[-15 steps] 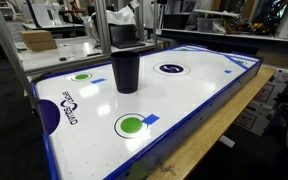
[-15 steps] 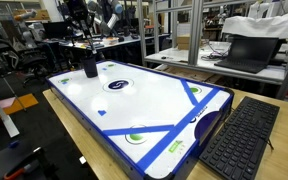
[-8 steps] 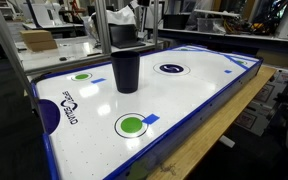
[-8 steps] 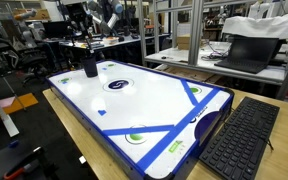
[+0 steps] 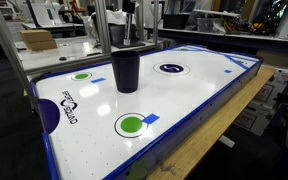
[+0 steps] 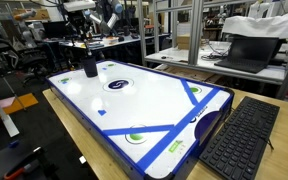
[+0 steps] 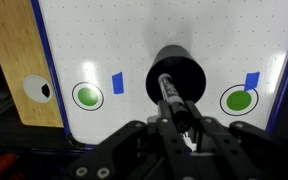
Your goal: Put the marker in the cup
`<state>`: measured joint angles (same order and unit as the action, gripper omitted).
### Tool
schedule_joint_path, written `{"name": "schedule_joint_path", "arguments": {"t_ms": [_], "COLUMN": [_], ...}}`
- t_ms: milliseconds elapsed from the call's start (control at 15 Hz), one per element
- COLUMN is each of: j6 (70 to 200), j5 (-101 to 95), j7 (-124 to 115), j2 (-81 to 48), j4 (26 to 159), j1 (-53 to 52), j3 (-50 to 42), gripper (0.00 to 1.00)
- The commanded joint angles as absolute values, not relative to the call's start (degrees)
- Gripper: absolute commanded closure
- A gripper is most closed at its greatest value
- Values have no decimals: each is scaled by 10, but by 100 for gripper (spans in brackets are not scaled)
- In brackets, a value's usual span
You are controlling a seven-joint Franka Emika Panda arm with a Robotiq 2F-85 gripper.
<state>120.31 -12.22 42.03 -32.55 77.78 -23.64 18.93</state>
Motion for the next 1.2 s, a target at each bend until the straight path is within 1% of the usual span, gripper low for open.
{"name": "schedule_joint_path", "arguments": {"t_ms": [0,333,400,467,533,800,867,1000,1133], "j6": [1168,1148,1143,1138,1132,1115,1112,1109,1093], "j5": [-117,-118,-118,-118,-118,-116,-115,-115,-113], "j7": [448,459,461,462,464,466,466,462,457], "j2": [-362,-400,-406,-410,-414,-422,-421,-413,-407], "j4": [730,707,701,696,690,674,672,678,677], "j1": [-243,-251,-253,-253,-254,-255,-255,-247,-243], "j3": [193,191,190,190,189,189,188,193,192], "gripper": [95,95,56,54,49,21,12,1,0]}}
